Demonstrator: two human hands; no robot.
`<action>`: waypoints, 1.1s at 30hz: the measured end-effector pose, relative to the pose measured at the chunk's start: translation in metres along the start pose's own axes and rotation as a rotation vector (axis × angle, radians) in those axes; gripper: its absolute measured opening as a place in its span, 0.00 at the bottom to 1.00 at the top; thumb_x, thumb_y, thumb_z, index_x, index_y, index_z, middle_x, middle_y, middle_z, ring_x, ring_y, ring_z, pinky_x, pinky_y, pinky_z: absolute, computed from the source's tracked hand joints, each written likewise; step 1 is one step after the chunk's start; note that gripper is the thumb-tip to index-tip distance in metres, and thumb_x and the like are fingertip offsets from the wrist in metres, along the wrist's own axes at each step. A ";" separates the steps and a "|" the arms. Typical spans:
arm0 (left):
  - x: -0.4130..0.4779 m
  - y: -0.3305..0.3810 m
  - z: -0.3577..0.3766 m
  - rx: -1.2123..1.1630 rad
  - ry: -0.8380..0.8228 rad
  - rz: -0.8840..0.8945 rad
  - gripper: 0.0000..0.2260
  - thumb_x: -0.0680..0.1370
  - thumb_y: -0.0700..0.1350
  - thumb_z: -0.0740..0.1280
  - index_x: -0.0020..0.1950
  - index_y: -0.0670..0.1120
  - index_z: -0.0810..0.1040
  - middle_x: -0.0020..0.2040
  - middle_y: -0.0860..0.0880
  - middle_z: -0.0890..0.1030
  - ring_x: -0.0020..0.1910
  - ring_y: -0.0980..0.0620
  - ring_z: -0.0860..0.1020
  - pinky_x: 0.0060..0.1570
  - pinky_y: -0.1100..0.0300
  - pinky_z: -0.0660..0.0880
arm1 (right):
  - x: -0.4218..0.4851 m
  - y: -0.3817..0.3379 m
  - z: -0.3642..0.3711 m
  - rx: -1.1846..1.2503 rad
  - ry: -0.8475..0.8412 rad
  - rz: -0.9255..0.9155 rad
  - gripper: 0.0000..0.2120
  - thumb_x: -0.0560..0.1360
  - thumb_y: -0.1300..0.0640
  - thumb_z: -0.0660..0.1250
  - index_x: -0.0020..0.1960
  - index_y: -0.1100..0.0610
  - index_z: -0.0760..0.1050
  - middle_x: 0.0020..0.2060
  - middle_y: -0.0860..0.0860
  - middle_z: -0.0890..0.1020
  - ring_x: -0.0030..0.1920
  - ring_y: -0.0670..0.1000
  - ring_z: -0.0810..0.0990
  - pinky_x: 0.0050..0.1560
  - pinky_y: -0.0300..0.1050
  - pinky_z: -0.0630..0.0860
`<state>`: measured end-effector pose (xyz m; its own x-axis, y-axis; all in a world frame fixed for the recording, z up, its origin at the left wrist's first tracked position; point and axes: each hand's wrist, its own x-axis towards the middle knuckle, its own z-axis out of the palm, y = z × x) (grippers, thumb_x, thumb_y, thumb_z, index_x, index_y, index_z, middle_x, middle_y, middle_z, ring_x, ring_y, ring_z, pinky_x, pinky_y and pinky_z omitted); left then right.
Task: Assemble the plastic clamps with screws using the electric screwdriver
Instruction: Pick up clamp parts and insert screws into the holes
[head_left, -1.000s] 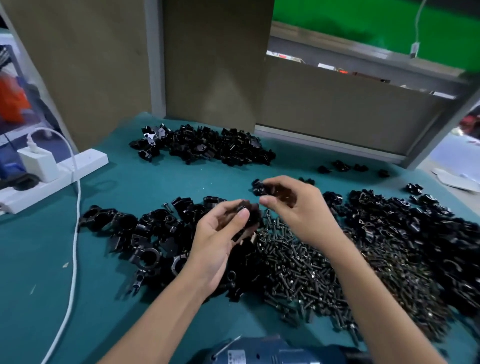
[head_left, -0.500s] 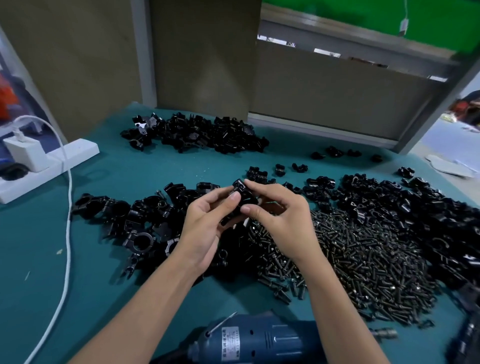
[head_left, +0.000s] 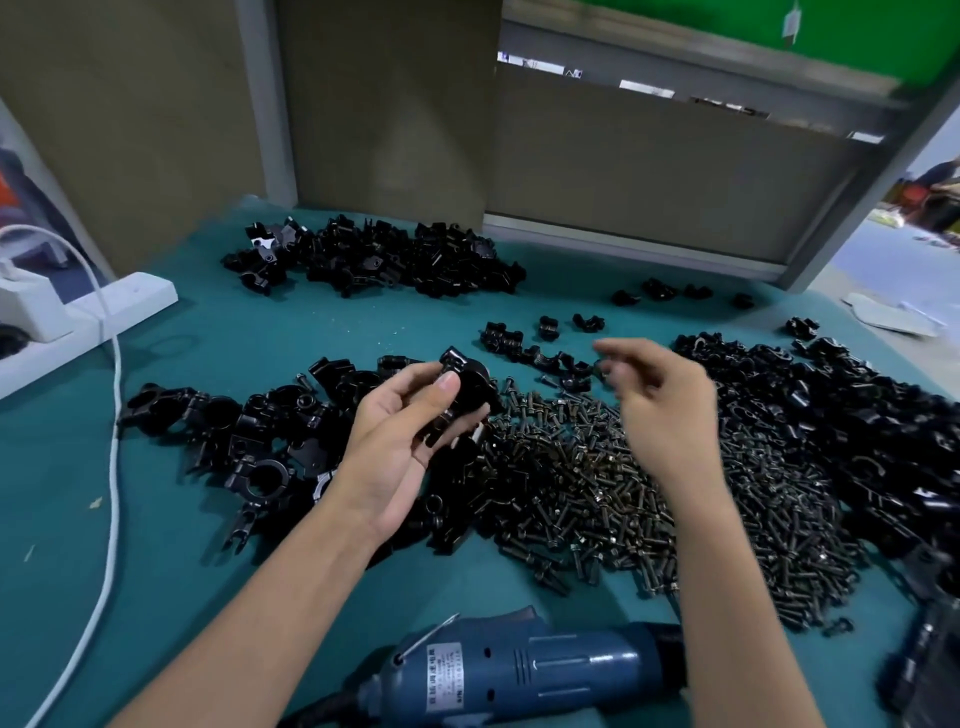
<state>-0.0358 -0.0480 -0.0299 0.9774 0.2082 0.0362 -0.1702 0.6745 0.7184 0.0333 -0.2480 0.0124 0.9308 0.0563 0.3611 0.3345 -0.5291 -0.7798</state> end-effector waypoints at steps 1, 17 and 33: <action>0.000 0.000 0.000 0.006 0.001 0.001 0.12 0.71 0.41 0.70 0.52 0.37 0.78 0.49 0.41 0.84 0.50 0.46 0.84 0.48 0.57 0.82 | 0.004 0.010 -0.009 -0.099 0.027 0.063 0.17 0.78 0.69 0.62 0.58 0.51 0.80 0.50 0.46 0.83 0.43 0.42 0.79 0.43 0.40 0.79; -0.001 0.000 0.001 0.040 -0.009 -0.006 0.11 0.72 0.41 0.69 0.51 0.38 0.78 0.53 0.39 0.83 0.52 0.43 0.83 0.47 0.58 0.81 | 0.010 0.059 -0.024 -0.595 -0.222 0.311 0.01 0.77 0.59 0.69 0.48 0.54 0.79 0.35 0.48 0.79 0.37 0.48 0.77 0.43 0.45 0.77; -0.008 0.000 0.008 0.102 -0.205 -0.046 0.17 0.71 0.46 0.73 0.54 0.38 0.77 0.56 0.37 0.83 0.57 0.41 0.82 0.53 0.55 0.81 | 0.000 0.022 -0.027 0.702 -0.209 0.411 0.09 0.80 0.68 0.58 0.47 0.64 0.77 0.42 0.56 0.79 0.39 0.48 0.83 0.42 0.37 0.80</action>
<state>-0.0422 -0.0553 -0.0241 0.9906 0.0231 0.1349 -0.1215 0.6025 0.7888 0.0363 -0.2821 0.0092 0.9836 0.1663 -0.0693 -0.0875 0.1046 -0.9907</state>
